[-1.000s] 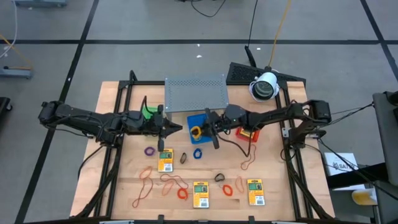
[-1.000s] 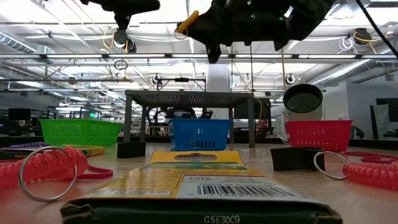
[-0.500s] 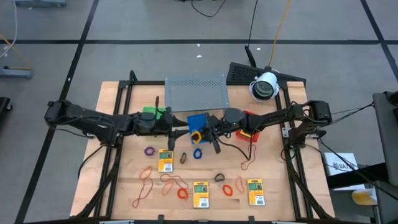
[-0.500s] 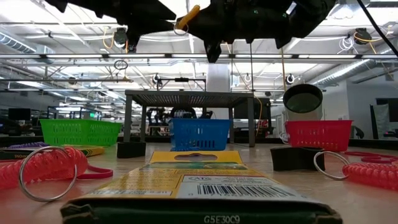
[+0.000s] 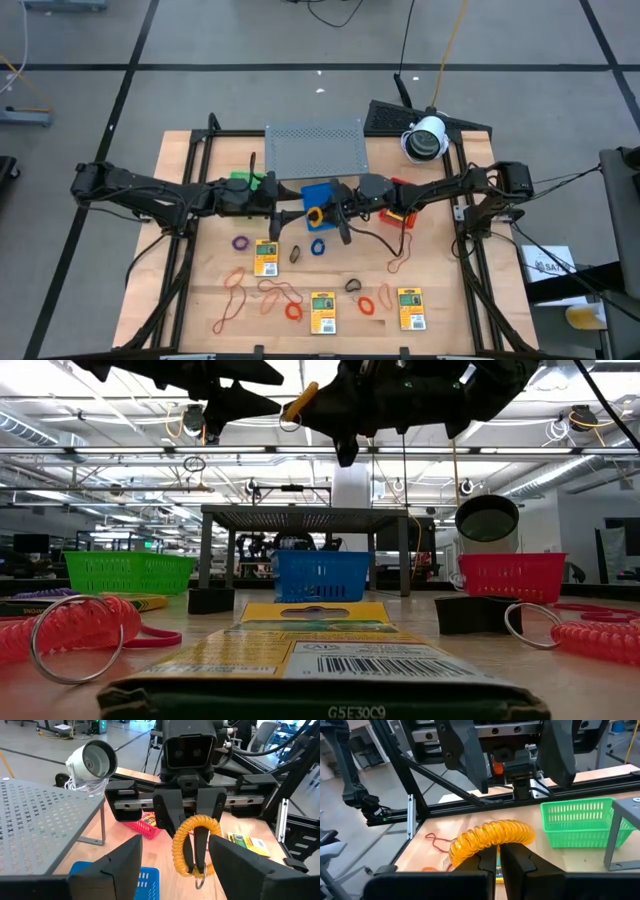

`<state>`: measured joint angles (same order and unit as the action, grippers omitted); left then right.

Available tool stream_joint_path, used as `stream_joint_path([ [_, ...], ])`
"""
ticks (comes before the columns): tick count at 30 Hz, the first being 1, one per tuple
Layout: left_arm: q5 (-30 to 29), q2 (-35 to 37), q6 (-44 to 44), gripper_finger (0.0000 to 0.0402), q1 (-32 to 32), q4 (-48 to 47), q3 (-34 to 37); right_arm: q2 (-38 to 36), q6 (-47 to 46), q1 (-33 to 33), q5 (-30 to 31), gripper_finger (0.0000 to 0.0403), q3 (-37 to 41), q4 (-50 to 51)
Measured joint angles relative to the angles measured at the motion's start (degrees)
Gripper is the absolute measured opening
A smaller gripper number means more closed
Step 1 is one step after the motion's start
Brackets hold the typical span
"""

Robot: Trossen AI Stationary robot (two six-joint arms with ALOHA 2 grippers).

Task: Pick & Place Office Desk Supplies
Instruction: Put the yellow spring keychain into the green bin

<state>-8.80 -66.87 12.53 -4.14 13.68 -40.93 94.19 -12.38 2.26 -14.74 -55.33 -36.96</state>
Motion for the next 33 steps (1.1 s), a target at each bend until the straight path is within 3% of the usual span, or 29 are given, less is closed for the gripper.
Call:
stream_joint_path([
  [33, 1.34, -5.93, 1.06, 0.0239, 1.66, 7.86, 0.02, 0.02, -1.9, -0.17, -0.46, 0.0004, -3.3, 4.27],
])
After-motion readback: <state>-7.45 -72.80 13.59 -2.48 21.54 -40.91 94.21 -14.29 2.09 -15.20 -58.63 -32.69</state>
